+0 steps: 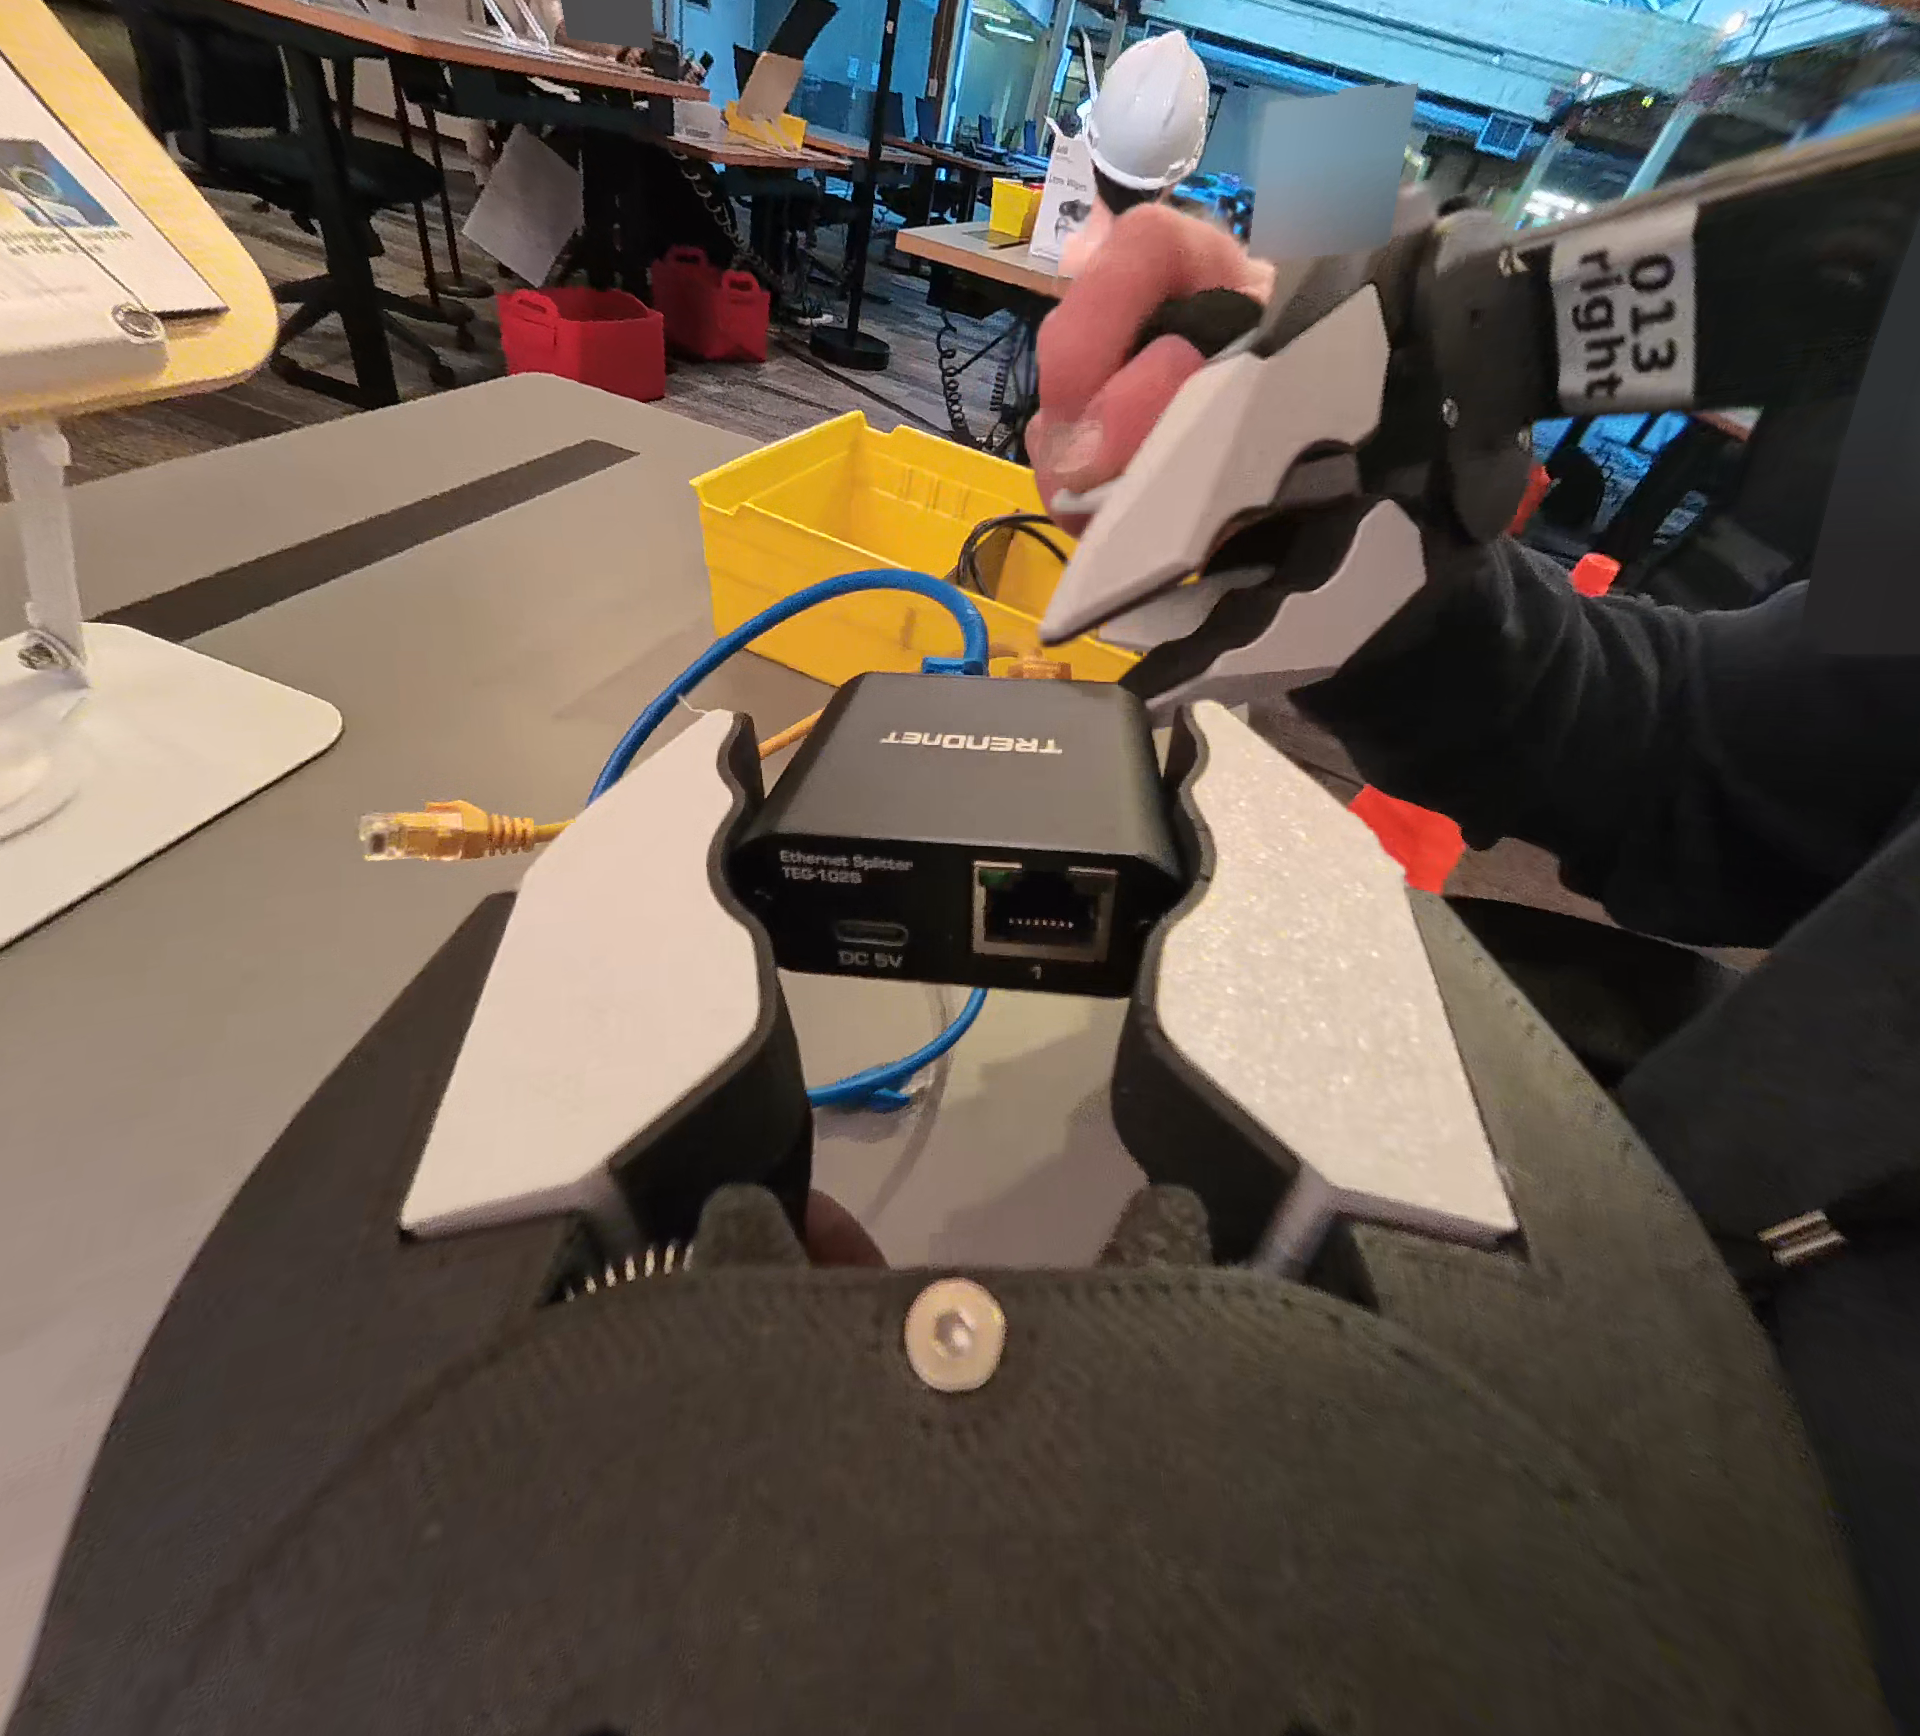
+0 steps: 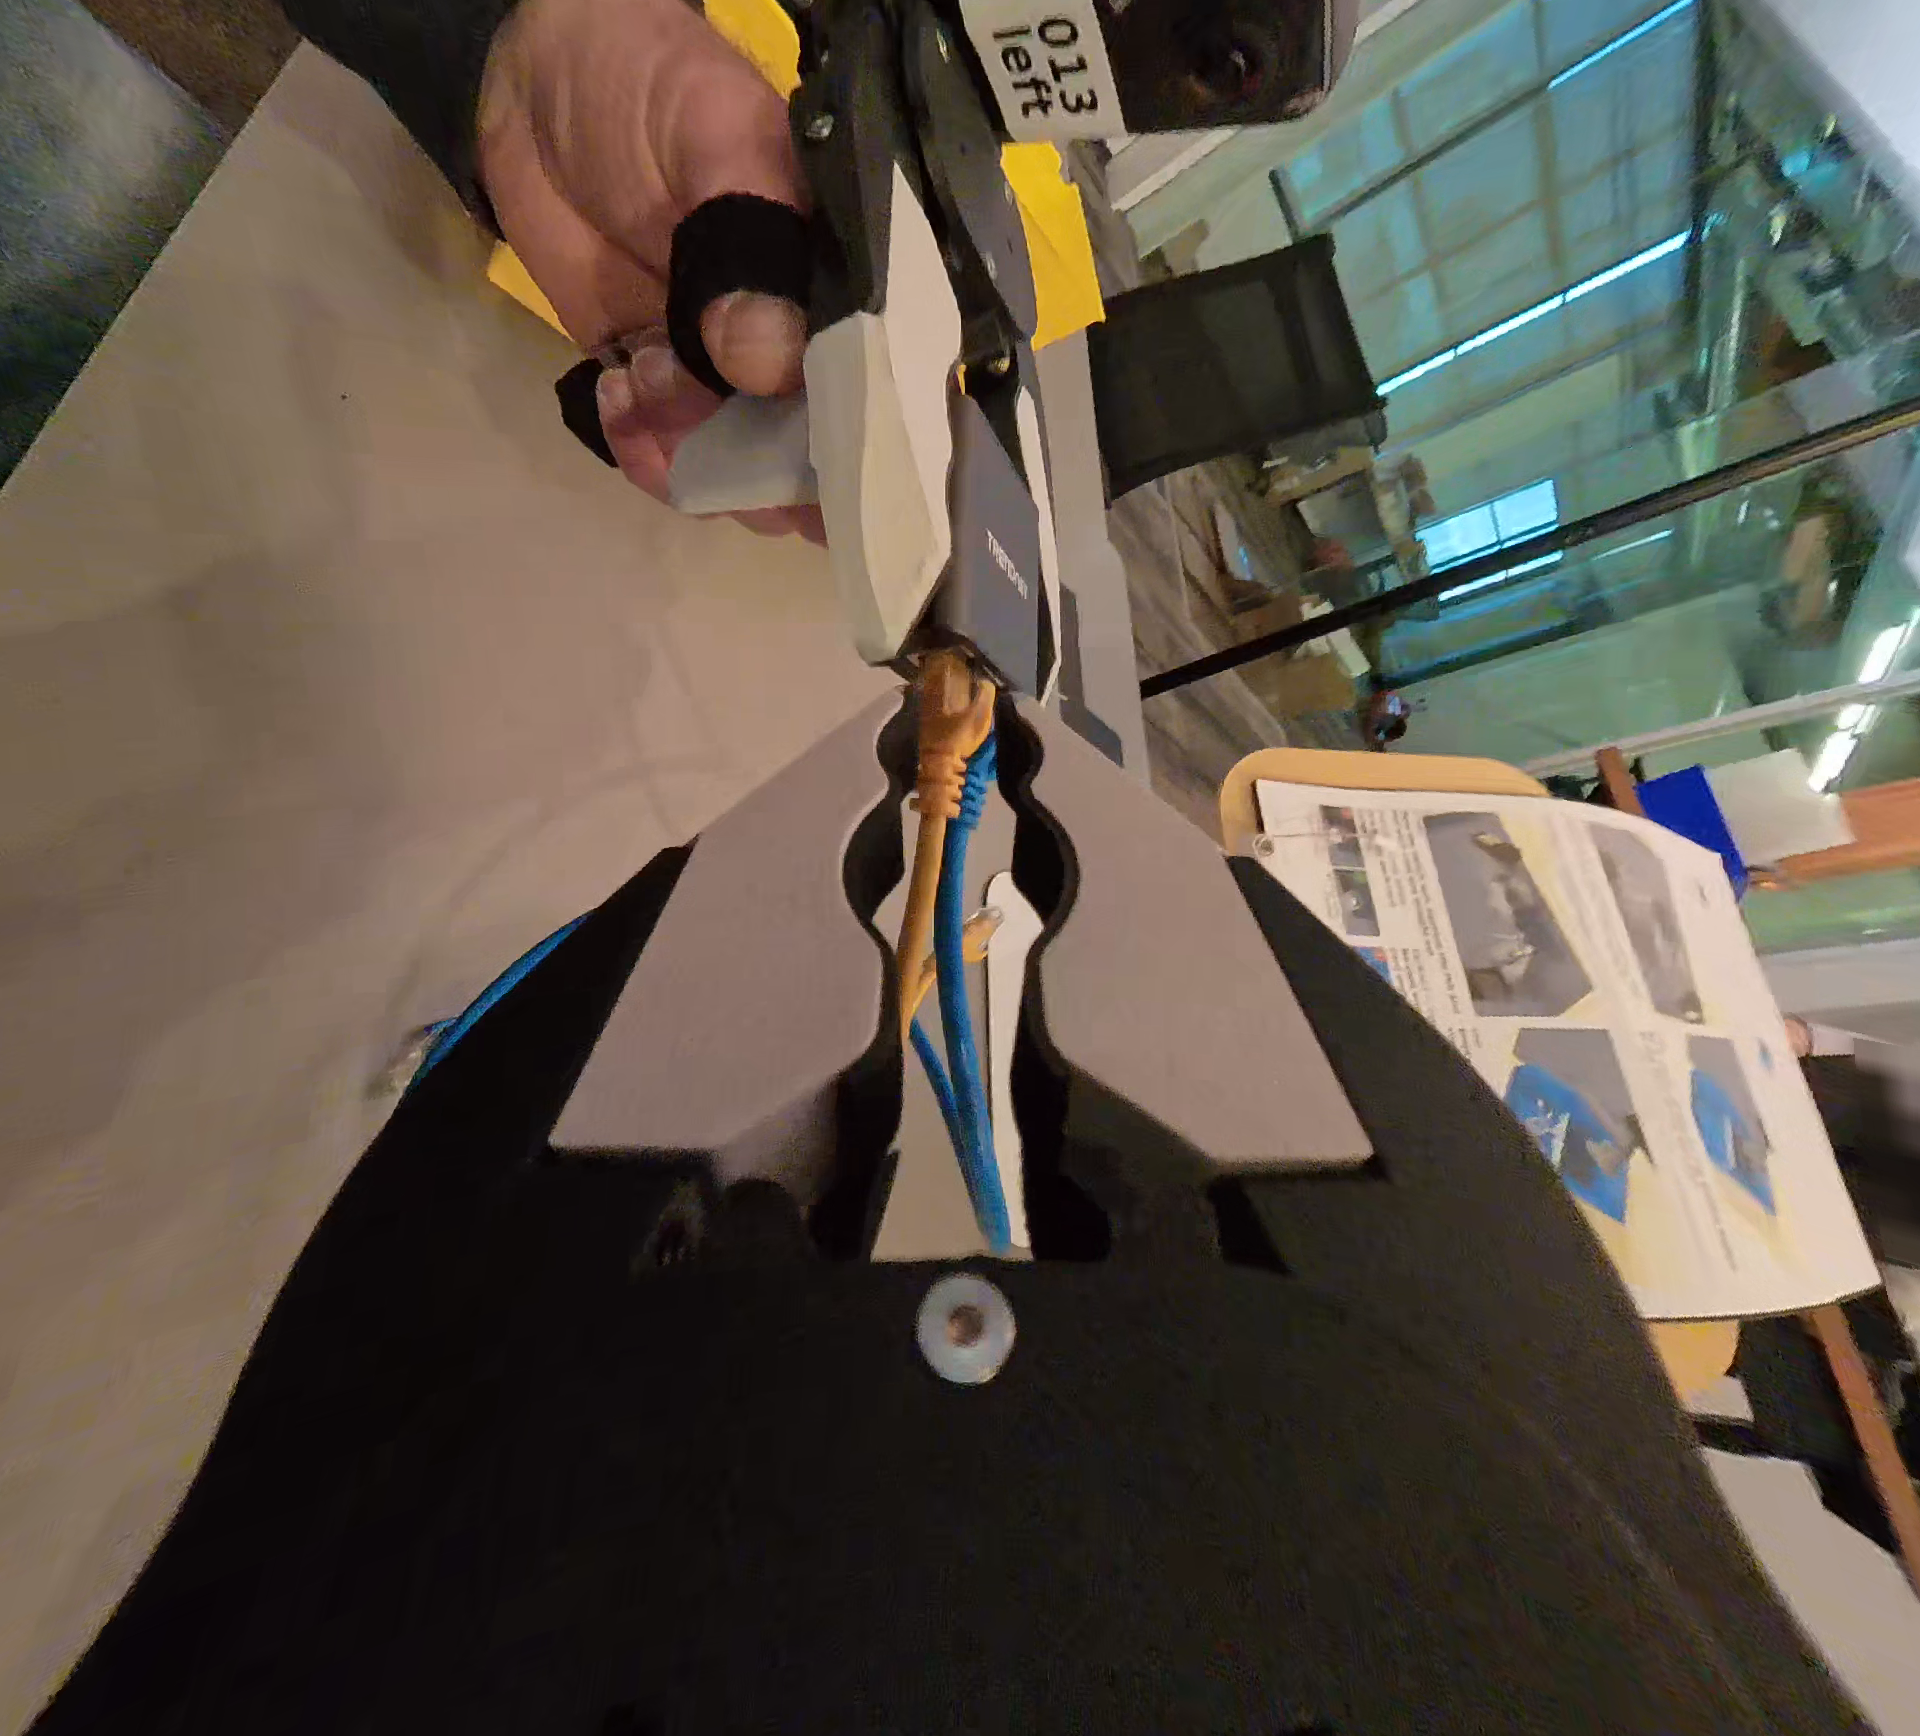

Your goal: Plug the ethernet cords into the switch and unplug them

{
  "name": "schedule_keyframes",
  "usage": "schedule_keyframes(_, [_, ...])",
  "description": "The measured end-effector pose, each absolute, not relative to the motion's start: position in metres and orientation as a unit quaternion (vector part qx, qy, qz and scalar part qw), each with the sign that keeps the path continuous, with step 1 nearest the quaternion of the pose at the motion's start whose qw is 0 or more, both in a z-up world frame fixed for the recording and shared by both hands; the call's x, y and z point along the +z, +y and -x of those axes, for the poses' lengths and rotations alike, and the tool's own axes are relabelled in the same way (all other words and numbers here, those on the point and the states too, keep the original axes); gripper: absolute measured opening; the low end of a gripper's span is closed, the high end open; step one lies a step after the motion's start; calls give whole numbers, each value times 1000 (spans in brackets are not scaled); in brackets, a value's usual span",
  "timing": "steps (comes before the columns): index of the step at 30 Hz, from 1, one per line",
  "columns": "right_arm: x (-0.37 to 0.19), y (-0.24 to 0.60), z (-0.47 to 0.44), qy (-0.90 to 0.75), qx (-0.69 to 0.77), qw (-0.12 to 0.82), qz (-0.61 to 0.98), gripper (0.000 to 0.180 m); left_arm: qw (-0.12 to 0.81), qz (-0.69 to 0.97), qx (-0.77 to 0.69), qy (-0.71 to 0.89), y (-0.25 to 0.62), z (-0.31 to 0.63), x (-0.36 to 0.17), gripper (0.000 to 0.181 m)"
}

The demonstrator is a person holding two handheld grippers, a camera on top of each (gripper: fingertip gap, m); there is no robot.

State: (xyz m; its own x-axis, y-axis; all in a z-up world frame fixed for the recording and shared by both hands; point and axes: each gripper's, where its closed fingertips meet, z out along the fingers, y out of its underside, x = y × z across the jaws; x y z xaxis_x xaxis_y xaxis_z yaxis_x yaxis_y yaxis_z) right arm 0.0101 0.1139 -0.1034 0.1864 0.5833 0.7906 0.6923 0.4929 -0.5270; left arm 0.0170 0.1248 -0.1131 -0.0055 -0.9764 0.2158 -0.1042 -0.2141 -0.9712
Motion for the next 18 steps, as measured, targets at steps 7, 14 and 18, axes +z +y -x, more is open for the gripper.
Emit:
schedule_keyframes(7, [-101,116,-7,-660,-100,581,465,16,389,575,-564,447,125,-15,-106,74])
schedule_keyframes(14, [-99,115,-5,-673,-112,577,448,13,380,575,-574,443,122,-15,-104,74])
schedule_keyframes(18, [-99,115,-4,-681,-136,576,431,13,373,578,-579,437,122,-15,-104,74])
